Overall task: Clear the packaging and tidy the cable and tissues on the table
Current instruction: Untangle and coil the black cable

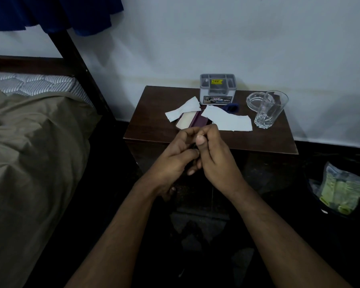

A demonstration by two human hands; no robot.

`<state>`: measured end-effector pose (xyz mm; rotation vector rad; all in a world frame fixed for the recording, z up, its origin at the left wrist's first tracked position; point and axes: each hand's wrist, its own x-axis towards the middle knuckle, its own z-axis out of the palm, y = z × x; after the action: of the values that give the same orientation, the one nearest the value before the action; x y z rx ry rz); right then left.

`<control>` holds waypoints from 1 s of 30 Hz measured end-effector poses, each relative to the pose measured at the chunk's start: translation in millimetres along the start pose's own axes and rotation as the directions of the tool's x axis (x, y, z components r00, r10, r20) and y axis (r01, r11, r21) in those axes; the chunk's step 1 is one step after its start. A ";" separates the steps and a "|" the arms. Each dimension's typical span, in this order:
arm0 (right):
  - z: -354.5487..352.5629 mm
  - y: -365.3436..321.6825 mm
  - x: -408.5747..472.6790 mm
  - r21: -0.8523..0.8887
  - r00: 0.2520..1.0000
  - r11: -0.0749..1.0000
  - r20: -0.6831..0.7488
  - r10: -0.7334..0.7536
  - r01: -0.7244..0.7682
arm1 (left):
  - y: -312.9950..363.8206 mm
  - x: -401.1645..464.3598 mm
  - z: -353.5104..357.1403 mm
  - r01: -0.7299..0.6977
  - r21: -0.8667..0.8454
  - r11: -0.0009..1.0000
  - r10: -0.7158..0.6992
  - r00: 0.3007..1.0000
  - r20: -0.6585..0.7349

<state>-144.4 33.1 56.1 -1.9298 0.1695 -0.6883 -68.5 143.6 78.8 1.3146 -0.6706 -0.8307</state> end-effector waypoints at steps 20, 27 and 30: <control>-3.9 12.3 7.3 -0.232 0.969 0.973 -0.236 -0.079 0.023 | -10.5 -5.4 6.9 -0.149 0.672 0.726 0.277 0.957 -0.088; -2.6 6.2 11.9 -0.051 0.971 0.999 -0.236 -0.022 0.011 | -9.6 -8.2 17.4 -0.095 0.749 0.656 0.335 0.925 -0.176; -6.7 7.1 12.1 -0.091 0.979 0.995 -0.199 -0.049 0.031 | -8.4 -7.4 13.8 -0.064 0.789 0.611 0.315 0.934 -0.169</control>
<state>-136.7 19.7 56.6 -1.9492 0.2915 -0.9163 -85.1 141.7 72.9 2.0564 -0.9641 -0.1052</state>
